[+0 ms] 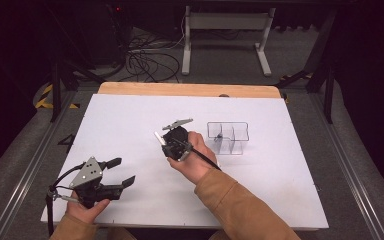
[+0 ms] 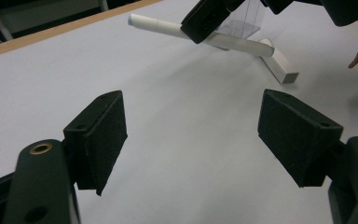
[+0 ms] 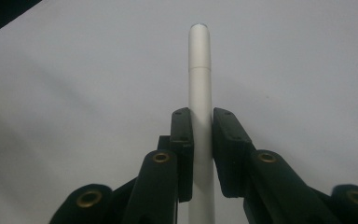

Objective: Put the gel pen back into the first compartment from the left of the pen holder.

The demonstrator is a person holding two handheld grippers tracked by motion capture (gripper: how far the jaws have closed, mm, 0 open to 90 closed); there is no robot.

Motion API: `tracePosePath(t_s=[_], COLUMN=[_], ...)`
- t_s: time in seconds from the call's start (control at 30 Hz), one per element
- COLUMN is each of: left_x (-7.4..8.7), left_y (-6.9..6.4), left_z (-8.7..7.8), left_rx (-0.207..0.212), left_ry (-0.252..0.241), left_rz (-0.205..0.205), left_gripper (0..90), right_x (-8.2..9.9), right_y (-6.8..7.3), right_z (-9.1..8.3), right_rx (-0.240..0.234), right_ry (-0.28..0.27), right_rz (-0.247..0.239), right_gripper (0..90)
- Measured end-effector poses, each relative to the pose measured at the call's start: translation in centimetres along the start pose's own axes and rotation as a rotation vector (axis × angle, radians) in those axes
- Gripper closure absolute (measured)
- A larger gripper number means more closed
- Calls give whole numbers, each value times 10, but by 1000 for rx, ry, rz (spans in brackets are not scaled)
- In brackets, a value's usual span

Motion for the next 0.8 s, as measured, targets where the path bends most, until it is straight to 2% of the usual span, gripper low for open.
tracePosePath(t_s=[0.5,0.8], left_x=[0,0], left_y=[0,0], left_z=[0,0], left_rx=[0,0], left_ry=[0,0], left_rz=[0,-1], left_gripper=[244,245], right_x=[-5,-13], right_y=[3,-1], right_z=[-14,-42], right_rx=[-33,-61], right_ry=[-41,-137], right_rz=[-20,-34], right_gripper=[793,793])
Point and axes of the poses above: each handheld gripper's, and its own axes: z roughly forward along the jaws, x roughly out of its underside, y roughly to its left, the point moved 8 cm from there along z, roughly forward along the jaws, and after that the axes turned 4 degrees about -x, right-handed, at the moved point
